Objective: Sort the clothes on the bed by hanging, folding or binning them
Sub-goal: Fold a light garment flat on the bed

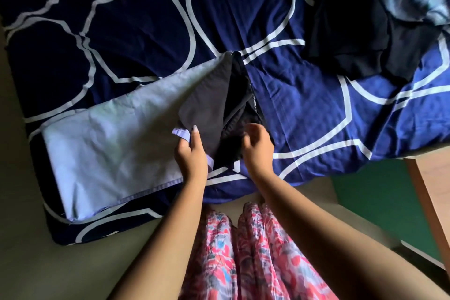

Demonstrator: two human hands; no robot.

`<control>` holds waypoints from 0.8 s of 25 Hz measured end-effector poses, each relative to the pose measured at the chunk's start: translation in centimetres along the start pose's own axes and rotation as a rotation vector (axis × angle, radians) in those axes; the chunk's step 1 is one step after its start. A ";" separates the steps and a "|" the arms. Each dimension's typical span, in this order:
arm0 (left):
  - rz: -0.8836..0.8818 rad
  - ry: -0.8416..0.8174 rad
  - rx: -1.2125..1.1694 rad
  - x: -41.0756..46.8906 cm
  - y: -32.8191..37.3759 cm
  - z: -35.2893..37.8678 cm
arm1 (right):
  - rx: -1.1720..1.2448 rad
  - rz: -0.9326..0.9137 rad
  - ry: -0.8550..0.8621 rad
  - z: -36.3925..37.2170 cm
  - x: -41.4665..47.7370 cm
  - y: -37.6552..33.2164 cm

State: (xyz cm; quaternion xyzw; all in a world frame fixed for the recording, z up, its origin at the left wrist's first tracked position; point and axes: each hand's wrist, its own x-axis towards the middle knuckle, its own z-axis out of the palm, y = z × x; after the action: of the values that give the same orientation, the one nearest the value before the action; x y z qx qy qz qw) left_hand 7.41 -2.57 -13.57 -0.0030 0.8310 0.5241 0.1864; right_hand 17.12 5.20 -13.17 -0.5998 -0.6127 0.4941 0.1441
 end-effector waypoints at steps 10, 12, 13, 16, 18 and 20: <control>-0.028 0.048 -0.121 -0.7 1.6 -0.2 | -0.158 0.313 -0.116 2.9 5.1 -2.4; -0.034 0.044 -0.132 -0.6 1.3 -0.2 | -0.077 0.345 -0.080 2.8 5.2 -2.7; -0.024 0.038 -0.129 -0.6 1.1 -0.1 | -0.023 0.361 -0.052 2.7 5.1 -2.9; 0.013 0.013 -0.106 -0.6 0.9 -0.1 | 0.150 0.371 0.021 2.4 3.5 -2.4; 0.022 -0.001 -0.081 -0.9 0.7 0.0 | 0.331 0.402 0.038 2.1 2.1 -1.6; 0.019 -0.027 -0.063 -1.2 0.5 0.2 | 0.498 0.439 0.021 1.6 1.3 -1.1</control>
State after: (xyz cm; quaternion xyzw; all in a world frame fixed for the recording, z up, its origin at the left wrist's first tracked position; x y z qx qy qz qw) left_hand 8.46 -2.36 -12.88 0.0061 0.8114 0.5518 0.1926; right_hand 14.90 5.89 -13.66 -0.6691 -0.3277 0.6416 0.1826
